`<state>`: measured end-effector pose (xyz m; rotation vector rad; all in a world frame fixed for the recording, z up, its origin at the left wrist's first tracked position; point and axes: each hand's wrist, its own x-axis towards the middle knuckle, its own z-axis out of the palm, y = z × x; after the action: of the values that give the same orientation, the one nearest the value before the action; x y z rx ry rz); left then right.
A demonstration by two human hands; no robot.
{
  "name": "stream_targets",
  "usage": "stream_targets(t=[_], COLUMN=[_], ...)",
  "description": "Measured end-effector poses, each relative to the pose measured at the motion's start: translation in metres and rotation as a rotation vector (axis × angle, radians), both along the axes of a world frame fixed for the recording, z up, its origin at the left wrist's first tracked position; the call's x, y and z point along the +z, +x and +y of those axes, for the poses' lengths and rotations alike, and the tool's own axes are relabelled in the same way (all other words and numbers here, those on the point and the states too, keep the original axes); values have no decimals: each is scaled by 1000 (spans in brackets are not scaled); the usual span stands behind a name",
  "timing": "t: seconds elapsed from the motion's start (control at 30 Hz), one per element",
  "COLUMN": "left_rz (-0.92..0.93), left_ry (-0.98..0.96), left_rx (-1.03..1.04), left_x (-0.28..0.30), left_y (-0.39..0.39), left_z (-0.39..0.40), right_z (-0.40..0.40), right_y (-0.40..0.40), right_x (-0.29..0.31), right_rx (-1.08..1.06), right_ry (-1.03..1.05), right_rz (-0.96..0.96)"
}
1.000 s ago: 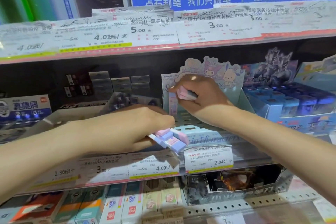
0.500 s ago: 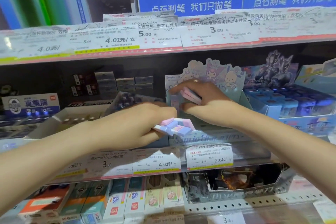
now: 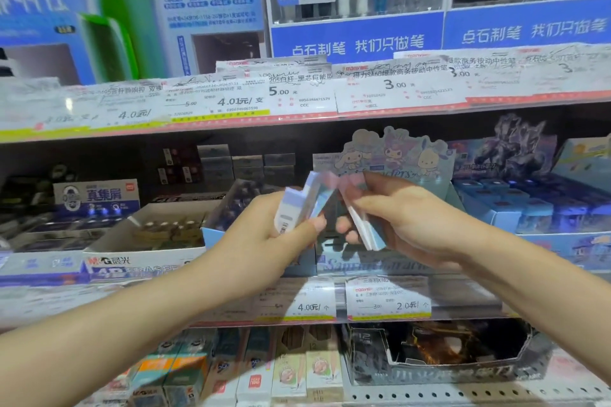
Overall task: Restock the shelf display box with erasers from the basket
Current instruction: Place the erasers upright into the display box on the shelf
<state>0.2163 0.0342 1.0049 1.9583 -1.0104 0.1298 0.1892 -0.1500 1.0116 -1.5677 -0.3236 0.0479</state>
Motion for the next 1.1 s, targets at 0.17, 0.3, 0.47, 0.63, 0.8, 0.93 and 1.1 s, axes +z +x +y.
stream_targets(t=[0.17,0.3,0.47,0.63,0.8,0.93,1.1], left_rz=[321,412,435,503,653,540,343], left_ry=[-162,-237,-298,-320,-333,-303,-193], left_rx=[-3,22,59,19,-153,-53,107], left_x=[-4,-3,-5,-4,-2,-3,-6], left_y=[-10,-16,-19,-19,-24,-23,-19], left_z=[-7,-8,-7,-4,-2,-3,-4], right_z=[11,18,26,22,18,16,14], right_y=[-2,0,-2,-3,-5,-7,-15], right_x=[0,-2,-4,-2,0,1,9], right_rx=[-54,-183,-127,-69,67,54,-199], right_ry=[93,1,24,158,292,259,-159], right_rz=[-54,-130,-88,17,100,99,-108])
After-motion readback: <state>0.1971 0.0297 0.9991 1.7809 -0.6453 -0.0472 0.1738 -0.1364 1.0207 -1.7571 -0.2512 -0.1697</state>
